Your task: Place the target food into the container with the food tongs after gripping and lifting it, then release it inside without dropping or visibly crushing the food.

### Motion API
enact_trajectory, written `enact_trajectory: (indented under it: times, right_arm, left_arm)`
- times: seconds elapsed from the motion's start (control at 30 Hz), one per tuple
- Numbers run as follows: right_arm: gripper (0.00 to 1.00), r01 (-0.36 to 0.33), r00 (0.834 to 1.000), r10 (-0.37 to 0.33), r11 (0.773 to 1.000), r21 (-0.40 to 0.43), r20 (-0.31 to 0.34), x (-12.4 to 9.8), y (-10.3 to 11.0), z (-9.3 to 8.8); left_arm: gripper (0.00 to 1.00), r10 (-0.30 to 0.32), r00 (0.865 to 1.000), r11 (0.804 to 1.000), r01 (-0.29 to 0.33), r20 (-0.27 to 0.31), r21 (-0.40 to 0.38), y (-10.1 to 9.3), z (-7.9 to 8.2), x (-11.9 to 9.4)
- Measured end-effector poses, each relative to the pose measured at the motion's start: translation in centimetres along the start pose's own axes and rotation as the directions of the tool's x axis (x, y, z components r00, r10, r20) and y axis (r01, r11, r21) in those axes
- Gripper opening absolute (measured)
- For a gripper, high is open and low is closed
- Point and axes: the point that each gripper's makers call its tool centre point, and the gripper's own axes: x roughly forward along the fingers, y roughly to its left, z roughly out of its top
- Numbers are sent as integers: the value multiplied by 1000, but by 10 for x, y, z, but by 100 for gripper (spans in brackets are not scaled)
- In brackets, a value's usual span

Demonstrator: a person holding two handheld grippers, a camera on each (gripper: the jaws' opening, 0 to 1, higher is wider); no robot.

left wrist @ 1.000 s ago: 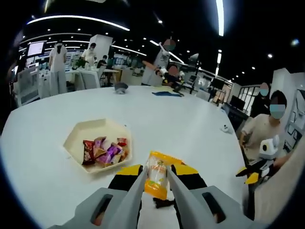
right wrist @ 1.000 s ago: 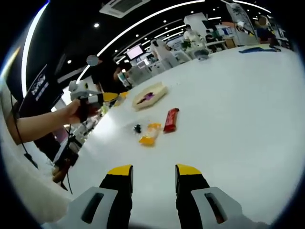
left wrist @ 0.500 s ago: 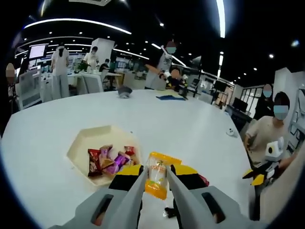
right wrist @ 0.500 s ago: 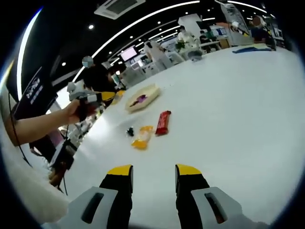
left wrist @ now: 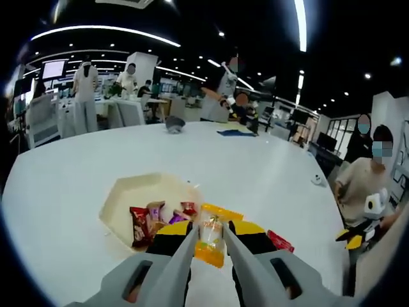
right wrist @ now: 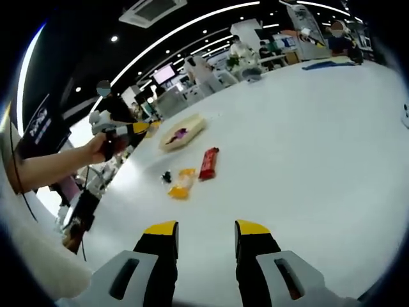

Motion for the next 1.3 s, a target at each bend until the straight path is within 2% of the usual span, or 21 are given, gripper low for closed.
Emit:
enact_trajectory:
  times: [0.73,1.3]
  right_arm:
    - [36,31,1000,-31,999,37,0,-4,-13,-3]
    - [36,70,998,-70,996,57,-3,-11,-30,-2]
  left_arm:
    - [21,19,1000,1000,-19,-15,12,26,13,32]
    - [21,41,998,999,-40,-42,14,34,12,63]
